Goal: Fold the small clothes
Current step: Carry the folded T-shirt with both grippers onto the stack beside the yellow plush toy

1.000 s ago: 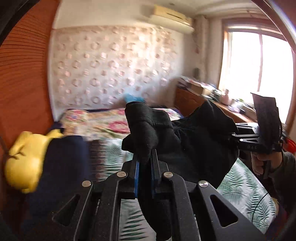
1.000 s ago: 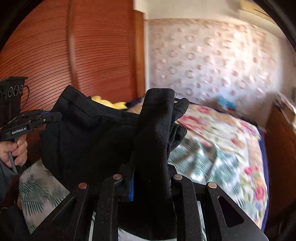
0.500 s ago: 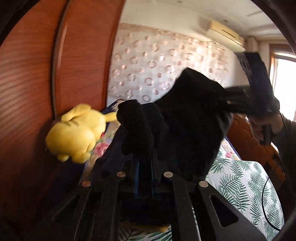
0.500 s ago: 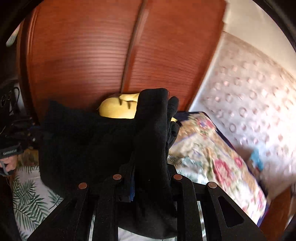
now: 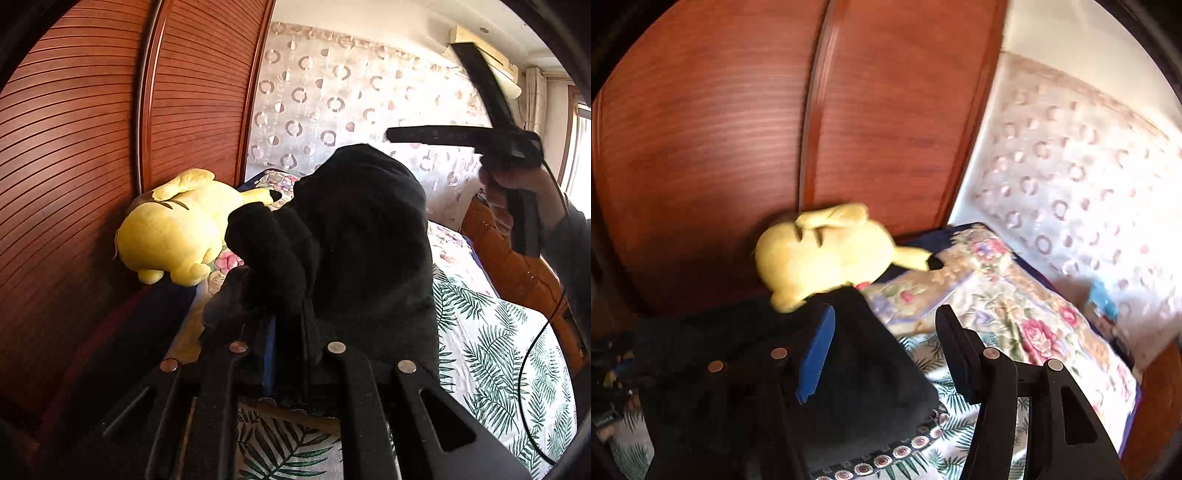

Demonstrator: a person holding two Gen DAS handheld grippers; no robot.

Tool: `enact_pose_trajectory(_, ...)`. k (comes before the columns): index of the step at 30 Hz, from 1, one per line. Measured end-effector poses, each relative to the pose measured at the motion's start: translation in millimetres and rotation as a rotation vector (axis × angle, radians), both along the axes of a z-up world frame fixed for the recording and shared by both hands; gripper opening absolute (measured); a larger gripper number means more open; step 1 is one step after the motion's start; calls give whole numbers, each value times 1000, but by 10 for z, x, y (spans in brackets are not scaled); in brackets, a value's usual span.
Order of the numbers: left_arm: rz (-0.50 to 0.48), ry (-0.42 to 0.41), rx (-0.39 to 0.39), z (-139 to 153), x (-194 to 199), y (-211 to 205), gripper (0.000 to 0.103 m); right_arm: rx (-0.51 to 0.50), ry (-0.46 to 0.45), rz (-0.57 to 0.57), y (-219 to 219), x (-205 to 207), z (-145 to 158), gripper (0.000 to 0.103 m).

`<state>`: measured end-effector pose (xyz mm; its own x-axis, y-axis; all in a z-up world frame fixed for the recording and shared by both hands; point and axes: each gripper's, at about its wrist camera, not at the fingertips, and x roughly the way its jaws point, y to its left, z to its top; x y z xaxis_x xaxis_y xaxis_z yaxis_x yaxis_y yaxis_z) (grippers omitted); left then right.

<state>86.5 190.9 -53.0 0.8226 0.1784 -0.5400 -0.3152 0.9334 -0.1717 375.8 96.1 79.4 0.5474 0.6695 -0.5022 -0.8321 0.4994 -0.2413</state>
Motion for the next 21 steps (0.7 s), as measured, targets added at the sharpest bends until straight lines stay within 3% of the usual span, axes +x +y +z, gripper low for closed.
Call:
enact_pose_trajectory(3,5,-6,26,48,-45,-34,20,57,26,45,-208,-177,-79,59)
enact_pose_trajectory(8,2,-40,42,140,-118,-18,51,76,96,142,-271,-269,-376,59)
enact_pose_trajectory(9,-2,-42,48,149,-116,-18,63,67,109,141,-256,-172,-438,59)
enact_pose_trajectory(10,-6,-43,52,165,-131,-17,82,55,122,134,-206,-78,-508,59)
enact_pose_trajectory(11,-11,-49,51,186,-140,-17,87,41,143,124,-146,3,-614,59)
enact_pose_trajectory(16,-31,-37,66,231,-130,-69,100,31,246,35,29,436,-1004,59)
enact_pose_trajectory(21,-56,-33,90,282,-128,-184,102,50,218,12,-47,295,-1047,59)
